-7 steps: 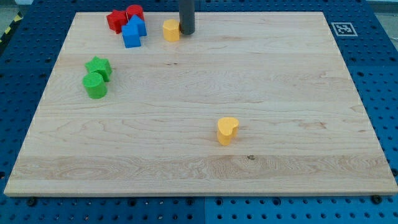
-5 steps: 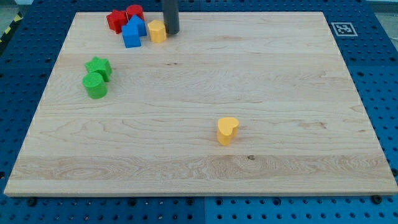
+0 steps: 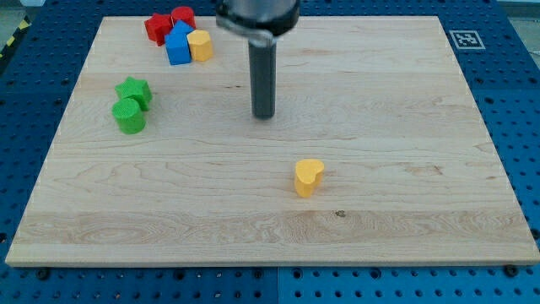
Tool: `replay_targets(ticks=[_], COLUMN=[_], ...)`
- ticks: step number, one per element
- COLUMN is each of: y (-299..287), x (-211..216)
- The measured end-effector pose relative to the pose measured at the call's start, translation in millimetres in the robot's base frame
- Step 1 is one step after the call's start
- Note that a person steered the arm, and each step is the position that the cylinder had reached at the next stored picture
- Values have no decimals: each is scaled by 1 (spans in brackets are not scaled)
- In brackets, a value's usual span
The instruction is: Move yellow heart at the top center of the board
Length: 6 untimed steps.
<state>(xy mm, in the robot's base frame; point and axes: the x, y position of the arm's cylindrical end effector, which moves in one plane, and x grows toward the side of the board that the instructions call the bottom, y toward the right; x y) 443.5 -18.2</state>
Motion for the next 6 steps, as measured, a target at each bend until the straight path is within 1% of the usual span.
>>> replay_targets(ticks=[1,2,3,4,6], y=[-1,17,66,77,73], x=[70,131,137,121,81])
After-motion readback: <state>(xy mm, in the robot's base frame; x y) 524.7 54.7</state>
